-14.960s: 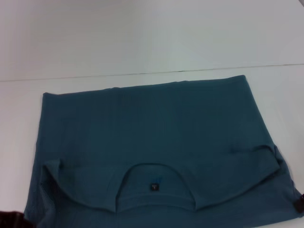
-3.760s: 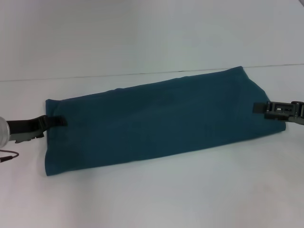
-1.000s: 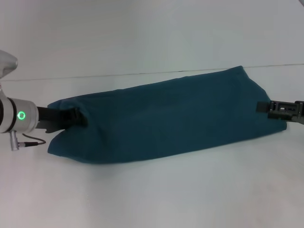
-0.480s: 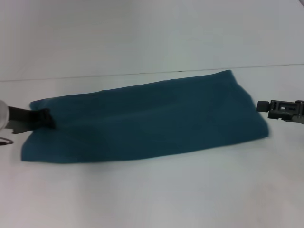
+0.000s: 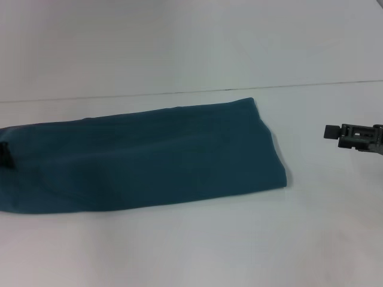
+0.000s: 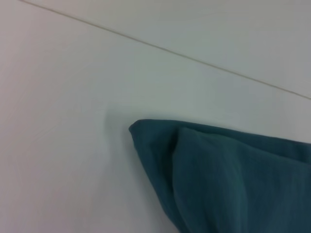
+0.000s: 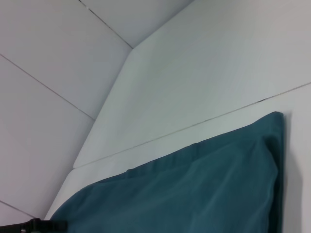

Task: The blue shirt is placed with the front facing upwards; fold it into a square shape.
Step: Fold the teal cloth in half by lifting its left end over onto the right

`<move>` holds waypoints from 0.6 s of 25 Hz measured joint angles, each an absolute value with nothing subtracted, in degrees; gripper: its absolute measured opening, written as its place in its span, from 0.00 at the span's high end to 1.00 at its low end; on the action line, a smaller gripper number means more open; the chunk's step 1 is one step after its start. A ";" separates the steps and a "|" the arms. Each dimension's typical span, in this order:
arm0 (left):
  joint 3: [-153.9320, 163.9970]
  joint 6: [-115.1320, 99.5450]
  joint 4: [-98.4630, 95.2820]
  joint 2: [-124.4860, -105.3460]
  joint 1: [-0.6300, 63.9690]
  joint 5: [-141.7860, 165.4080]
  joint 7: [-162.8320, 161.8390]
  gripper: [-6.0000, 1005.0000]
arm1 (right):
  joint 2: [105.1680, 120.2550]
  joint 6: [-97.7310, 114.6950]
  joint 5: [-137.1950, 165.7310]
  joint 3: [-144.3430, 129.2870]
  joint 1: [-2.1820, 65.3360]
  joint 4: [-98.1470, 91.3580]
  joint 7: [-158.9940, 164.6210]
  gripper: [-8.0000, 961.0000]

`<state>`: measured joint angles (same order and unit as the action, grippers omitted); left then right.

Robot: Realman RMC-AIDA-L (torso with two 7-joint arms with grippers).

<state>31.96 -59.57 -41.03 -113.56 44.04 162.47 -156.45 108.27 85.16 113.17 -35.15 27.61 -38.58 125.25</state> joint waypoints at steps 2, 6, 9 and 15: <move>31.85 -59.96 -41.45 -113.58 43.98 162.43 -156.35 0.93 | 108.24 85.16 113.18 -35.15 27.56 -38.58 125.25 0.08; 32.18 -61.42 -42.38 -113.77 44.06 162.38 -156.50 0.93 | 108.22 85.17 113.20 -35.15 27.50 -38.58 125.24 0.08; 32.26 -63.37 -42.93 -113.86 44.38 161.73 -156.51 0.93 | 108.20 85.18 113.32 -35.28 27.44 -38.58 125.24 0.08; 32.36 -69.75 -45.35 -114.13 44.72 153.30 -154.33 0.93 | 108.22 85.17 113.75 -35.24 27.46 -38.56 125.05 0.08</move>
